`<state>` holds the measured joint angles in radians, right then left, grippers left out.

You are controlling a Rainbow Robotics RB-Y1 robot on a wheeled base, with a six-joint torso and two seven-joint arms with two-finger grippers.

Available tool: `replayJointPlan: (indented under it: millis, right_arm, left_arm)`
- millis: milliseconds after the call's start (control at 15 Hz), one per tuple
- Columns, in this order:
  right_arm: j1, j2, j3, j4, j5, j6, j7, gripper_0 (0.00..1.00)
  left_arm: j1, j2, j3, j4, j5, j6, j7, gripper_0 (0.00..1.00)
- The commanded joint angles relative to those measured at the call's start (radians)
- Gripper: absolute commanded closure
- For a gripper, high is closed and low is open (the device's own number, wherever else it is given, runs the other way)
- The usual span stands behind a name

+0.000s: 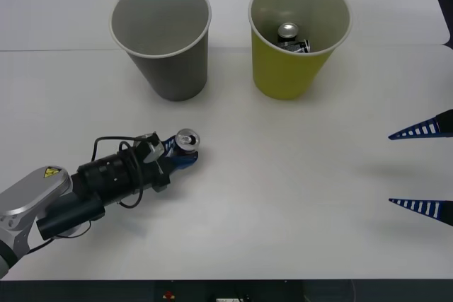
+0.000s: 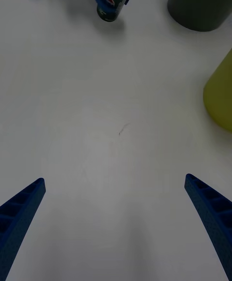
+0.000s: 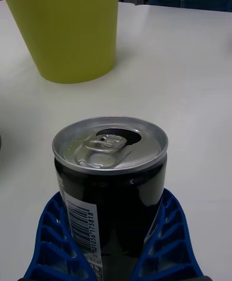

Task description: Put the can into the green bin and the plastic bottle into the gray bin

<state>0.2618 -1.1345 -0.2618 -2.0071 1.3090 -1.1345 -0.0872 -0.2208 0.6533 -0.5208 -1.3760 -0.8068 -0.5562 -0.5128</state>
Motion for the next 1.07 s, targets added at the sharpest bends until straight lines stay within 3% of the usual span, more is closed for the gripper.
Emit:
replayJointPlan:
  millis: [67,733,800,1067]
  right_arm:
    - [0.0,0.0,0.0,0.0,0.0,0.0,0.0,0.0]
    - [0.0,0.0,0.0,0.0,0.0,0.0,0.0,0.0]
    - [0.0,0.0,0.0,0.0,0.0,0.0,0.0,0.0]
    - [0.0,0.0,0.0,0.0,0.0,0.0,0.0,0.0]
  left_arm:
    - [0.014,0.012,0.012,-0.071,-0.081,-0.001,0.134,1.0]
    - [0.026,0.023,0.085,-0.428,-0.779,-0.027,1.094,1.0]
    - [0.015,0.02,0.093,-0.457,-0.859,-0.056,1.203,1.0]
    - [-0.023,-0.021,0.159,-0.542,-1.065,-0.206,1.461,1.0]
